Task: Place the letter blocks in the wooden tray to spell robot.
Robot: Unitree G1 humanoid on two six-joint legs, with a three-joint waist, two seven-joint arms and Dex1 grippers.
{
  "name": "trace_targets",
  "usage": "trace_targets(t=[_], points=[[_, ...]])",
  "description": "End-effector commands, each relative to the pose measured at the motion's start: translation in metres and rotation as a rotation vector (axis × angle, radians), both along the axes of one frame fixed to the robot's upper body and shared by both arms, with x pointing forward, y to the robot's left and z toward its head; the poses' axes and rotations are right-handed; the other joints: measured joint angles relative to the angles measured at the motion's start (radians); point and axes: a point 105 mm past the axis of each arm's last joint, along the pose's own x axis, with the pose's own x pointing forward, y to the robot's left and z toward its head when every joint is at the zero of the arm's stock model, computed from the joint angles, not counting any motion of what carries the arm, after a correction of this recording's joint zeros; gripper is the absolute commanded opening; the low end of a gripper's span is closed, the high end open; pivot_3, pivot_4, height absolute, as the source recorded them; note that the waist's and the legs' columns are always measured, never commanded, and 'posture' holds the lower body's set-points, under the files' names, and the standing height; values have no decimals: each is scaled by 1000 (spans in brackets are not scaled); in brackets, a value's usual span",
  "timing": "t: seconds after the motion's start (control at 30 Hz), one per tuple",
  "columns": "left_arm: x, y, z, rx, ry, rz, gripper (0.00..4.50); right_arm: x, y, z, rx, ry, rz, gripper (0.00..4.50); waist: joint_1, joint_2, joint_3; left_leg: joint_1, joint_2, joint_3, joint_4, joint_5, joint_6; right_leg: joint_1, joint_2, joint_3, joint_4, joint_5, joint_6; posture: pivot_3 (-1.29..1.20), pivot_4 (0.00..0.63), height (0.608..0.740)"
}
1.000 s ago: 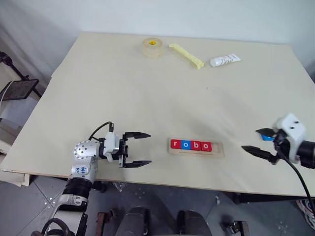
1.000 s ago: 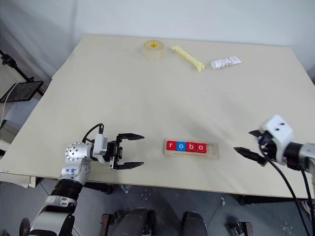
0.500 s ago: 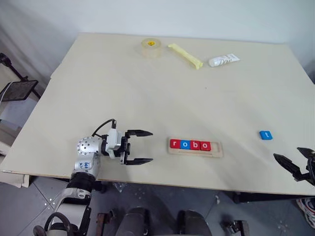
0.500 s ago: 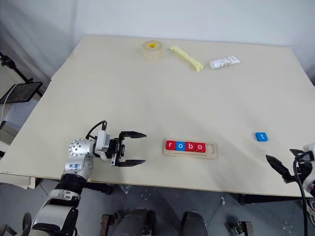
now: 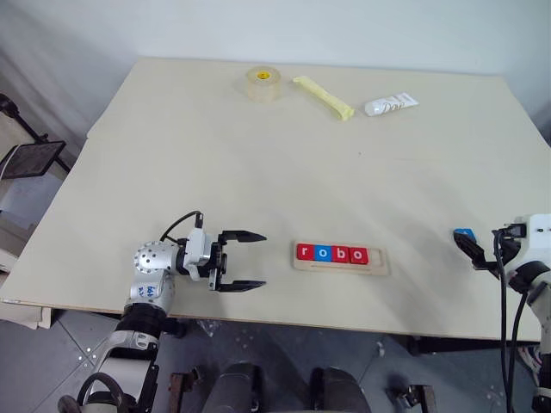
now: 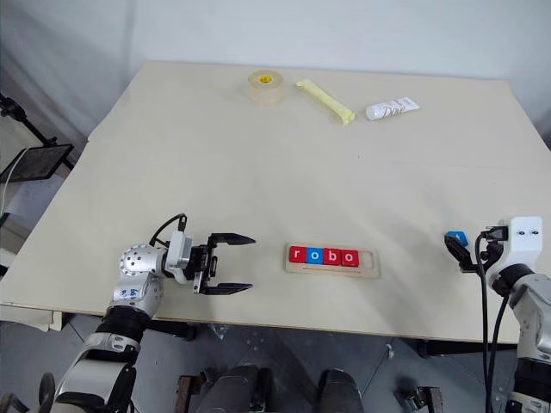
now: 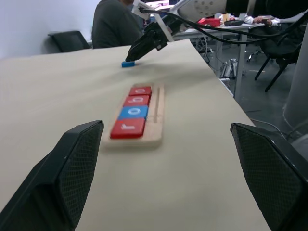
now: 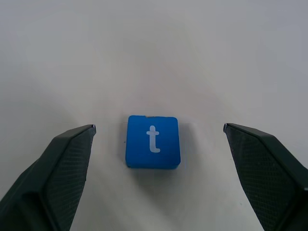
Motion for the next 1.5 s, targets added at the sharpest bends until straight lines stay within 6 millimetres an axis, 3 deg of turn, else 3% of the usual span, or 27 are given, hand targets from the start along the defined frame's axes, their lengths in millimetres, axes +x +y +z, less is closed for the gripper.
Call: trace_targets(t=[0.03, 0.2, 0.23, 0.3, 0.53, 0.63, 0.77, 0.83, 0.93, 1.07, 1.23, 1.37, 1.5], points=[[-3, 4, 5, -1, -32, 13, 4500, 5, -4, 4, -29, -25, -8, 4464, 0, 0, 0, 0, 0, 0, 0, 0, 0, 0, 0, 0, 0, 0, 0, 0, 150, 740], [-5, 9, 4, 7, -31, 28, 4500, 9, -3, -1, -26, -12, -12, 4464, -2, 0, 0, 0, 0, 0, 0, 0, 0, 0, 0, 0, 0, 0, 0, 0, 150, 740], [-5, 11, 4, 9, -31, 31, 4500, 9, -3, -2, -20, -11, -22, 4292, -2, 0, 0, 0, 0, 0, 0, 0, 0, 0, 0, 0, 0, 0, 0, 0, 150, 740], [-5, 12, 4, 12, -32, 36, 4500, 9, -4, -3, -12, -10, -34, 3873, -1, 0, 0, 0, 0, 0, 0, 0, 0, 0, 0, 0, 0, 0, 0, 0, 150, 740], [-4, 11, 5, 13, -33, 34, 4500, 6, -3, -4, -15, -16, -47, 1460, -2, 0, 0, 0, 0, 0, 0, 0, 0, 0, 0, 0, 0, 0, 0, 0, 150, 740], [-3, 11, 5, 13, -32, 32, 4500, 5, 1, 4, -26, -44, -49, 1464, -2, 0, 0, 0, 0, 0, 0, 0, 0, 0, 0, 0, 0, 0, 0, 0, 150, 740], [-2, 12, 4, 16, -28, 22, 4500, -5, 29, 29, -57, -110, -39, 1464, -1, 1, 0, 0, 1, 0, 0, 0, 0, 0, 0, 0, 0, 0, 0, 0, 150, 740], [-1, 12, 4, 18, -27, 17, 4500, -13, 41, 30, -47, -112, -49, 1464, 0, 1, 0, 0, 1, 0, 0, 0, 0, -1, 0, 0, 0, 0, 0, 0, 150, 740], [1, 10, 4, 17, -27, 10, 4500, -25, 66, 26, -26, -106, -53, 1464, 0, 1, 0, 0, 1, -1, 0, 0, -1, -1, 0, 0, 1, 0, 0, 0, 150, 740], [2, 7, 5, 12, -27, -5, 4500, -39, 84, 14, 7, -87, -88, 1464, 3, 1, 0, 0, 0, -1, 0, 0, -1, -1, 0, 1, 1, 0, 0, 0, 150, 740], [4, 4, 5, 11, -27, -21, 4500, -46, 99, -7, 34, -47, -93, 1464, -1, 1, 0, 0, 0, -1, 0, 0, -1, -1, 1, 1, 2, 0, 0, 0, 150, 740], [5, 3, 7, 9, -30, -27, 4500, -45, 101, -8, 30, -63, -92, 1464, -2, 1, 0, 0, 0, 0, 0, 0, -1, -1, 1, 2, 2, 0, 0, 0, 150, 740], [3, 4, 9, 8, -35, -28, 4500, -45, 97, -3, 19, -87, -89, 2817, -2, 1, 0, 1, 0, 0, 0, 0, -1, -1, 1, 2, 2, 0, 0, 0, 150, 740]])
